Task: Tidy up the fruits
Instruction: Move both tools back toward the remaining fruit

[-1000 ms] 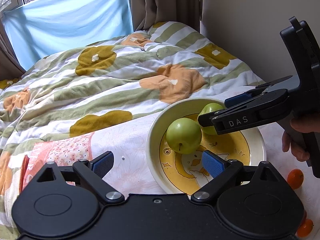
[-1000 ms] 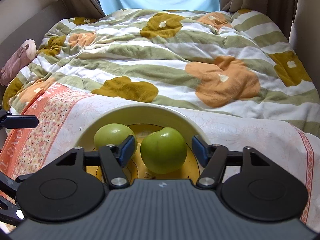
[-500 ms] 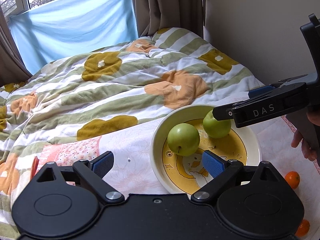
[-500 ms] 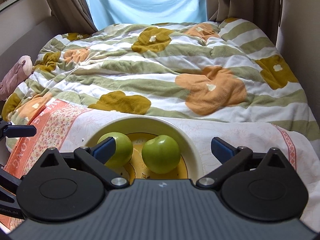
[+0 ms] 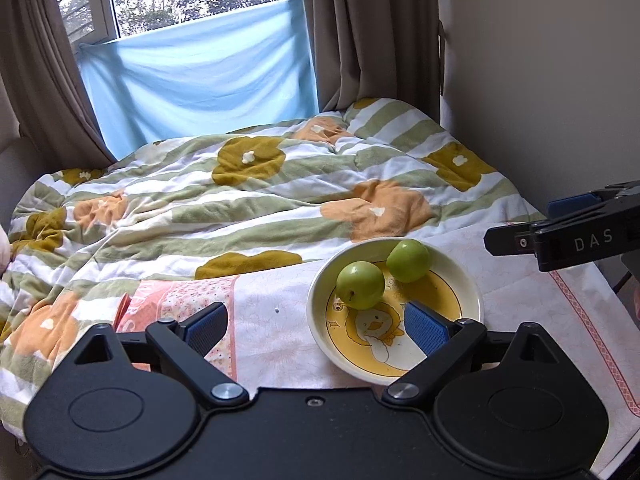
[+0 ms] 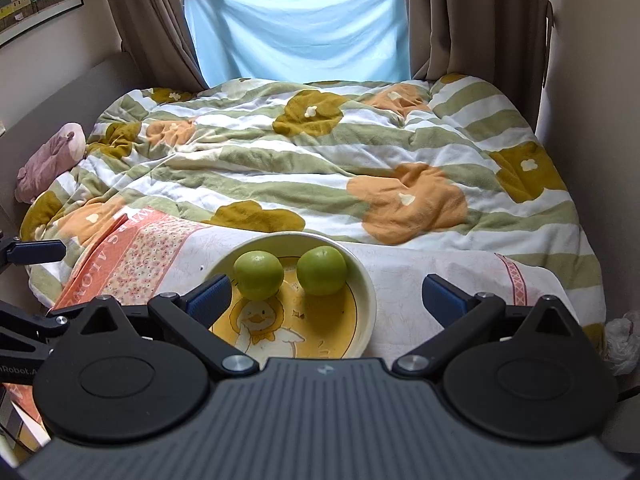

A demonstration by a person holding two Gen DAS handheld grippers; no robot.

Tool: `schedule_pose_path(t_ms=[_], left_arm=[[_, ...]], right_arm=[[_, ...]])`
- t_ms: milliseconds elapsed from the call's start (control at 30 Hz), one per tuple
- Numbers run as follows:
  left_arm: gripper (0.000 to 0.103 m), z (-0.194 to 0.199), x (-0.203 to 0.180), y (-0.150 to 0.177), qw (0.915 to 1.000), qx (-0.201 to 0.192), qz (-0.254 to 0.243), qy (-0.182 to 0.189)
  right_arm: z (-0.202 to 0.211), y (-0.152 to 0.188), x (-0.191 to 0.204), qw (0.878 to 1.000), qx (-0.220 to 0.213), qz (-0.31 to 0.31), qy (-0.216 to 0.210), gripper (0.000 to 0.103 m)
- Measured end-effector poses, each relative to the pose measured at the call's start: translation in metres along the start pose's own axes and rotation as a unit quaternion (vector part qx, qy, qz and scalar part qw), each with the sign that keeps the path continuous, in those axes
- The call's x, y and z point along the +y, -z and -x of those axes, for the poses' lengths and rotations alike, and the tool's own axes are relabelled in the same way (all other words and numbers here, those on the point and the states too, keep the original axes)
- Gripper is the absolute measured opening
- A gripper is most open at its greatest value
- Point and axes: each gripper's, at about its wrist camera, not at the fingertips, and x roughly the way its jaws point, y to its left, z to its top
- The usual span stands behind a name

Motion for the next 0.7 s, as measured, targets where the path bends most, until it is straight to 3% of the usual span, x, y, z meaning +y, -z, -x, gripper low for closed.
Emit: schedule_pose_path(t_ms=[333, 567, 700], left_arm=[[0.097, 0.039, -0.005, 0.036, 0.9992, 0.010, 0.029, -0.025], [0.097, 0.049, 0.008, 0.061, 0.9991, 0.027, 0.029, -0.013], [0.097, 0.048, 0.017, 0.072, 0.9994, 0.027, 0.001, 0.022]], right_arm=[[0.055, 0.051, 0.032, 0.998, -0.009, 0.055, -0.001, 0.103], [0.068, 0.087, 0.055, 1.000, 0.012, 0.016, -0.010, 0.103], [0.070, 0.102, 0.067, 0.999, 0.020, -0.030, 0.008, 0.103]])
